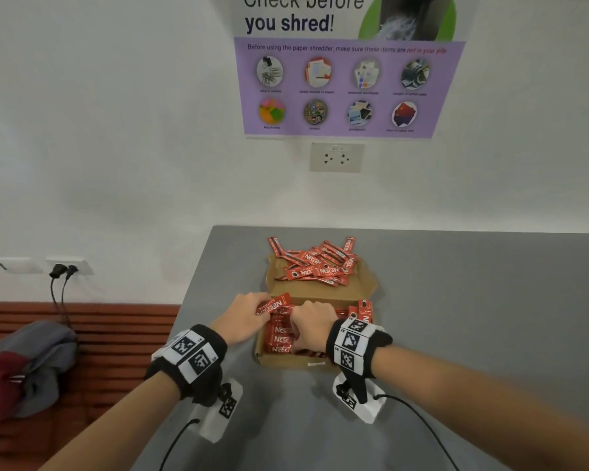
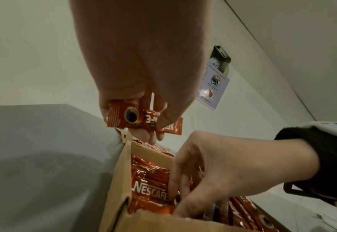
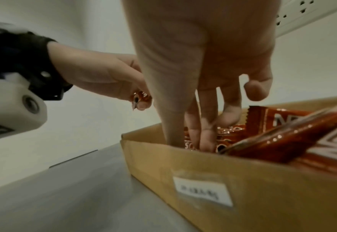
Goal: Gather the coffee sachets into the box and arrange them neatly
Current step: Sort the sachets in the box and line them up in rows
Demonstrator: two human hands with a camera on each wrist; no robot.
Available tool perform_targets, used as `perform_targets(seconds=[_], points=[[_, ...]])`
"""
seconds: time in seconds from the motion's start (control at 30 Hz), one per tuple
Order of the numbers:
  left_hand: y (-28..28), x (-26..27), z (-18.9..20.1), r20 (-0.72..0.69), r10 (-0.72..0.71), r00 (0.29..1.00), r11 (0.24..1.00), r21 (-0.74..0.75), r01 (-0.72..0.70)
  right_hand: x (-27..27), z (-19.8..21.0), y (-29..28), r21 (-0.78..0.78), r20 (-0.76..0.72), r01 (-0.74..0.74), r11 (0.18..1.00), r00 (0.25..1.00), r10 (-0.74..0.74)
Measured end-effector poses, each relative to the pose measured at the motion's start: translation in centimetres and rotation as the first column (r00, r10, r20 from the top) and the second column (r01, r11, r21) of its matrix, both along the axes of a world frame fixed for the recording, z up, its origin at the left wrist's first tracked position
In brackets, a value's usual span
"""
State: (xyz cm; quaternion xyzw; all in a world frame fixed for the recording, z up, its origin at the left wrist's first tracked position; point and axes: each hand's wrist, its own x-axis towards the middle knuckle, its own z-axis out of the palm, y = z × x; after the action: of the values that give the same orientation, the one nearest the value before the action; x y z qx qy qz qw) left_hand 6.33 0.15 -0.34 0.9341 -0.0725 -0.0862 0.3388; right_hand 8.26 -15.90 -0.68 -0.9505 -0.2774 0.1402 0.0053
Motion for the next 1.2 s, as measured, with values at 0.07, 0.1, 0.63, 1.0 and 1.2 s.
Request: perform_targets(seconds=[0.07, 0.1, 0.63, 1.0, 1.2], points=[[0.0, 0.2, -0.2, -0.004, -0.009, 1.0, 1.0, 0.004, 0.009, -0.3, 0.0, 0.3, -0.023, 0.021, 0.005, 1.0, 1.0, -0.004], [0.0, 0.3, -0.4, -0.002, -0.007, 1.0, 1.0, 0.007, 0.007, -0.4, 0.0, 0.5, -0.042, 0.017, 0.003, 0.999, 1.0, -0.003], [0.0, 2.3, -2.8, 0.008, -0.035, 0.999, 0.981, 0.191, 0.033, -0.1, 0.4, 2.0, -0.099, -0.019, 0.019, 0.995, 1.0, -0.021], [0.4, 2.2, -3.1, 0.069, -0.053, 0.996, 0.979, 0.2, 0.038, 1.5, -0.1, 1.9, -0.004, 0.034, 0.014, 1.0, 0.999, -0.014], [0.0, 2.3, -2.6, 0.068, 0.031, 0.997, 0.986, 0.159, -0.042, 2.0, -0.2, 1.8, -0.003, -0.017, 0.03, 1.0, 0.999, -0.03]])
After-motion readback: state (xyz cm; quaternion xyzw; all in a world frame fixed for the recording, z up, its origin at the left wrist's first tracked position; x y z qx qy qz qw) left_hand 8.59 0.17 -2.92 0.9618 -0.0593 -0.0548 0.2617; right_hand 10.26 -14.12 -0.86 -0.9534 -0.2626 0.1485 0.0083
